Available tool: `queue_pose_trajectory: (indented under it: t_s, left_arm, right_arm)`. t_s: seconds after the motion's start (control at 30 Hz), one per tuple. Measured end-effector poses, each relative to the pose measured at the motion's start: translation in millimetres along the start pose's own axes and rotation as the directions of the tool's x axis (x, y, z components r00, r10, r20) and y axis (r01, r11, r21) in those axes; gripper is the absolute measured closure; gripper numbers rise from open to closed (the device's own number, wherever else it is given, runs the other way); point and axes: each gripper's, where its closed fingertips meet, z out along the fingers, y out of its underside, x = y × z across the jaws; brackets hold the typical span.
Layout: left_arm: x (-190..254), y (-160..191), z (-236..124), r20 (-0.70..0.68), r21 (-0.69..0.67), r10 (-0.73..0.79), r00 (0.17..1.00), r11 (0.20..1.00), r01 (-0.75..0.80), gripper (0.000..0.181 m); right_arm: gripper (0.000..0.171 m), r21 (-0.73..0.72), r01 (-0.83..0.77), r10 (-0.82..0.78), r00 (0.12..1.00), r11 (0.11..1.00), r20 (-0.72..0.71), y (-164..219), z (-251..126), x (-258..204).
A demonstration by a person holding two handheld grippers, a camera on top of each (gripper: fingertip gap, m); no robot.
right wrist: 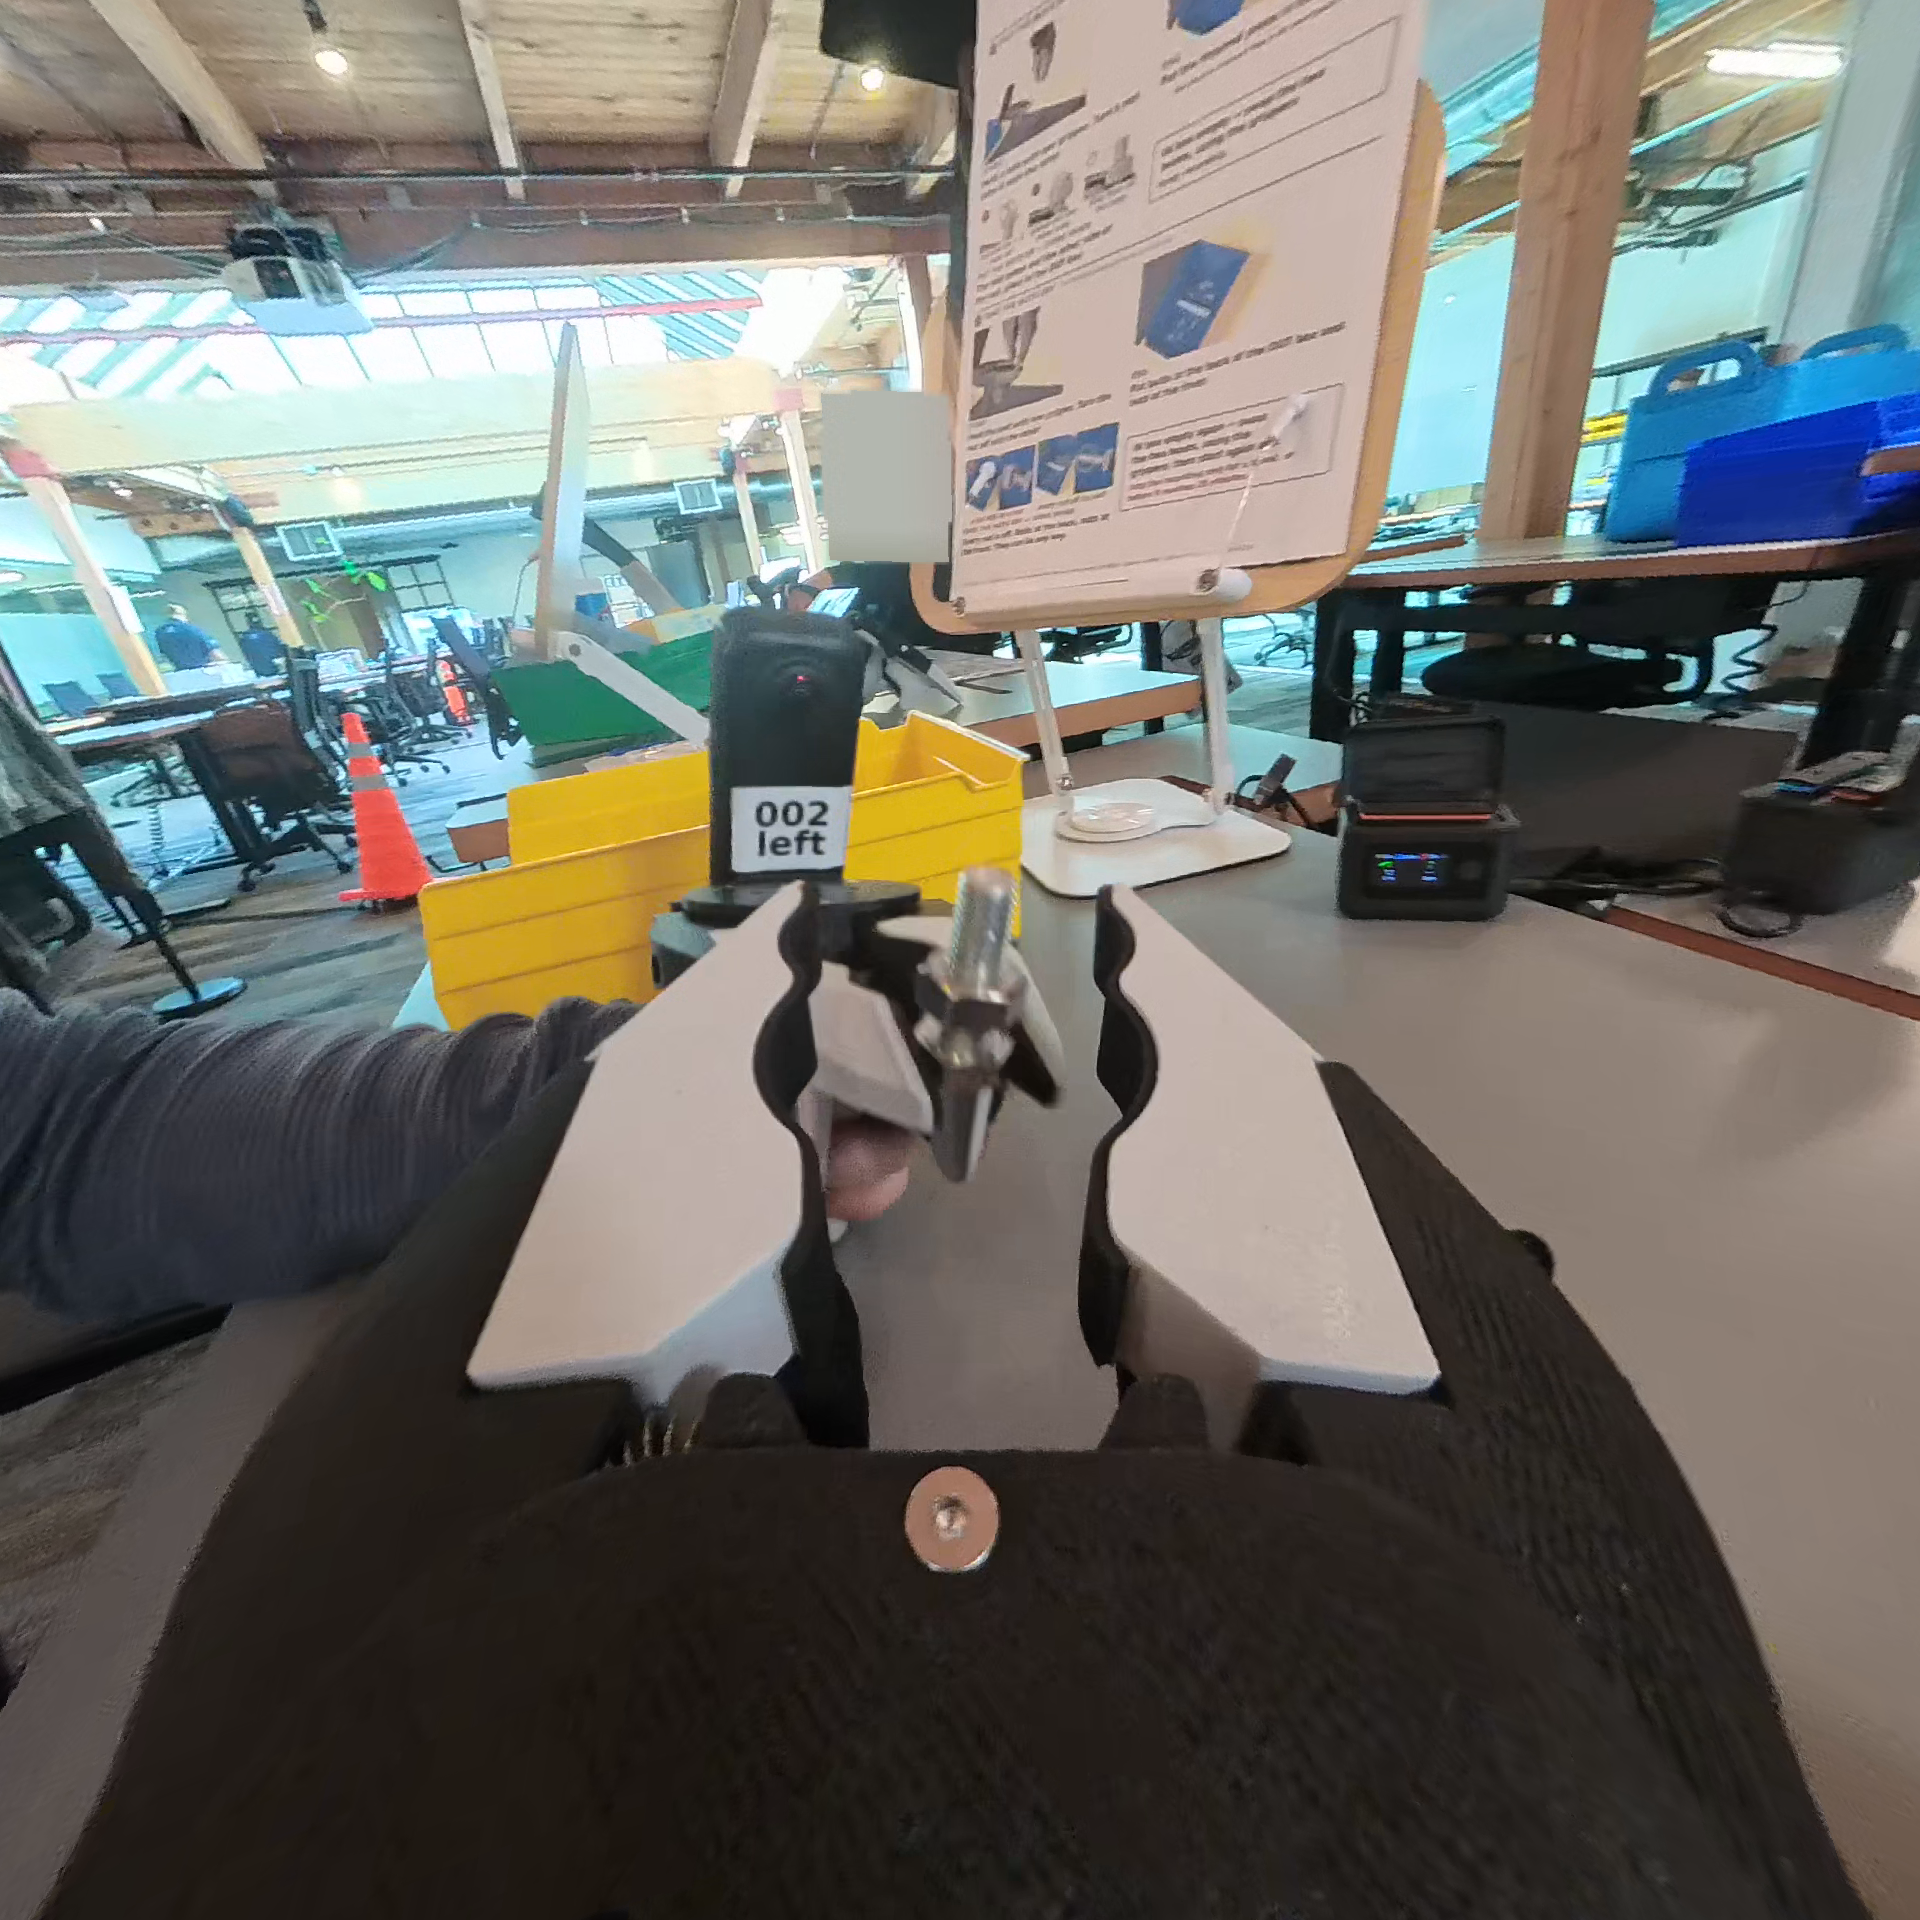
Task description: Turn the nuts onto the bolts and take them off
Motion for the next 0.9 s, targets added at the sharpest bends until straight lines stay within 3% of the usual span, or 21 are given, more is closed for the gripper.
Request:
queue_pose_trajectory:
  t_s: [0.2, 0.3, 0.53, 0.67, 0.8, 0.9]
  left_arm:
    - [-22.6, -8.5, -7.8, 0.185, 0.045, 0.064, 0.981, 0.996, -0.074, 0.165]
    - [-29.9, -3.6, -7.8, 0.249, -0.002, 0.093, 0.964, 0.995, -0.095, 0.165]
    - [-15.7, -19.1, -8.6, 0.184, 0.095, 0.112, 0.977, 0.987, -0.131, 0.165]
    - [-22.4, -19.9, -12.3, 0.230, 0.094, 0.123, 0.965, 0.984, -0.148, 0.165]
    - [-21.4, -20.2, -13.5, 0.214, 0.092, 0.129, 0.968, 0.984, -0.152, 0.165]
    - [-19.0, -17.1, -10.8, 0.208, 0.071, 0.152, 0.966, 0.983, -0.170, 0.165]
  right_arm:
    - [0.116, -0.022, -0.014, 0.014, 1.000, 1.000, 0.004, 2.7, 0.4, 0.3]
    - [0.120, -0.047, -0.084, 0.085, 0.996, 0.995, 0.011, 9.1, -2.0, 9.1]
    - [0.126, 0.033, -0.164, 0.164, 0.986, 0.986, 0.005, -0.8, -7.1, 18.7]
    - [0.147, 0.070, -0.239, 0.233, 0.969, 0.969, 0.088, -8.0, -10.8, 13.8]
    - [0.163, 0.092, -0.204, 0.199, 0.978, 0.975, 0.058, -11.8, -12.9, 17.9]
    - [0.164, 0.079, -0.187, 0.182, 0.981, 0.979, 0.062, -12.6, -13.1, 16.6]
